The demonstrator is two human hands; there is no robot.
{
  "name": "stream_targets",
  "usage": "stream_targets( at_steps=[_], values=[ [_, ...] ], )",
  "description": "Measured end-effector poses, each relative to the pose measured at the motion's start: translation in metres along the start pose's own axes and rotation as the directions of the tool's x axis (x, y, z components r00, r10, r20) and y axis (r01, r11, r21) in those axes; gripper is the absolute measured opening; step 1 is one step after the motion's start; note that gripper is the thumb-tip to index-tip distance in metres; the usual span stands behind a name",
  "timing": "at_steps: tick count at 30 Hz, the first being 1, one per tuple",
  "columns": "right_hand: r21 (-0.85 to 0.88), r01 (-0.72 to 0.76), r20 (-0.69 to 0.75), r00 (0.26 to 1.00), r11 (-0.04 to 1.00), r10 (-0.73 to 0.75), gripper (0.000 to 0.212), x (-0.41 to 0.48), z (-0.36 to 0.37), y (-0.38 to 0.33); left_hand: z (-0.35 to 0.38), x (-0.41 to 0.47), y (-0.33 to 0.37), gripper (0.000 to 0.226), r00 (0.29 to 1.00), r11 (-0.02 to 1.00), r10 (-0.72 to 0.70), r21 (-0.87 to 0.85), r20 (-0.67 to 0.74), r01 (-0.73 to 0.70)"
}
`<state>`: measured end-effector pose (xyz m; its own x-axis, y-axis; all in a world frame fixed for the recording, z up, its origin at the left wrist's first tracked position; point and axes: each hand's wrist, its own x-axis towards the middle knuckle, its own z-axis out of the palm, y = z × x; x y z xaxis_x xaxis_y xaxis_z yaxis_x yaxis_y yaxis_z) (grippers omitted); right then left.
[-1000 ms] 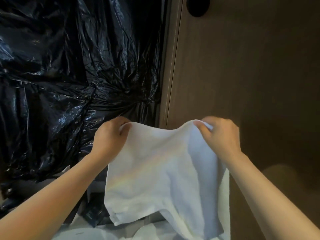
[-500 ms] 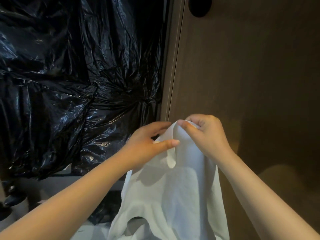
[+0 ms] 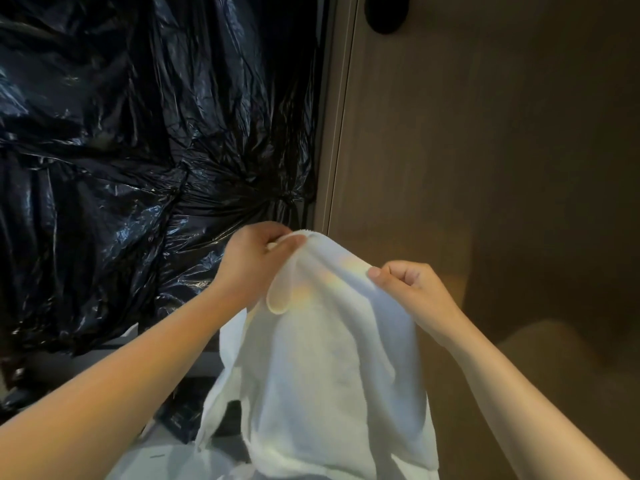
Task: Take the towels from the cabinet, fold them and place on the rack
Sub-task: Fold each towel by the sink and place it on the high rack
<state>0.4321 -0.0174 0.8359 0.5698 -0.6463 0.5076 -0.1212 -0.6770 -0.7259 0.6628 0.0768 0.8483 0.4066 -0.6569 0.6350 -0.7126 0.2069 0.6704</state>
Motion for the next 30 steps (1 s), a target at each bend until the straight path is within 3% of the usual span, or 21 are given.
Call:
stream_targets(
  at_steps=[6,11,14,16,18,20,24,30],
  values=[
    [-0.038,-0.042,-0.038,0.998,0.998,0.041,0.044,-0.008,-0.023,0.017,-0.006,0.008,-0.014,0.026,0.995,0.997,-0.037,0.067,-0.097,0.044],
    [-0.088,0.078,-0.175,0.980,0.993,-0.093,0.034,0.010,-0.056,0.001,-0.010,0.017,-0.013,0.026,0.988,0.994,-0.019,0.108,-0.154,0.036],
    [-0.309,0.144,-0.252,0.941,0.940,-0.227,0.030,0.026,-0.066,-0.015,-0.007,0.019,-0.011,0.027,0.986,0.991,-0.023,0.130,-0.167,0.045],
    [-0.492,0.137,-0.233,0.931,0.860,-0.282,0.030,0.030,-0.061,-0.023,-0.006,0.017,-0.013,0.019,0.990,0.985,-0.039,0.162,-0.137,0.061],
    [-0.567,0.123,-0.200,0.939,0.815,-0.280,0.028,0.030,-0.054,-0.027,-0.006,0.012,-0.013,0.023,0.994,0.981,-0.045,0.182,-0.101,0.063],
    [-0.567,0.118,-0.174,0.950,0.815,-0.259,0.026,0.028,-0.047,-0.028,-0.005,0.004,-0.009,0.036,0.995,0.983,-0.005,0.181,-0.100,0.023],
    [-0.474,0.166,-0.106,0.964,0.865,-0.243,0.030,0.027,-0.030,-0.032,0.001,-0.012,0.012,0.039,0.992,0.983,0.121,0.145,-0.021,-0.116],
    [-0.331,0.278,-0.054,0.949,0.902,-0.312,0.038,0.028,-0.016,-0.046,0.012,-0.020,0.034,0.043,0.970,0.989,0.061,-0.142,0.233,-0.029]
  ],
)
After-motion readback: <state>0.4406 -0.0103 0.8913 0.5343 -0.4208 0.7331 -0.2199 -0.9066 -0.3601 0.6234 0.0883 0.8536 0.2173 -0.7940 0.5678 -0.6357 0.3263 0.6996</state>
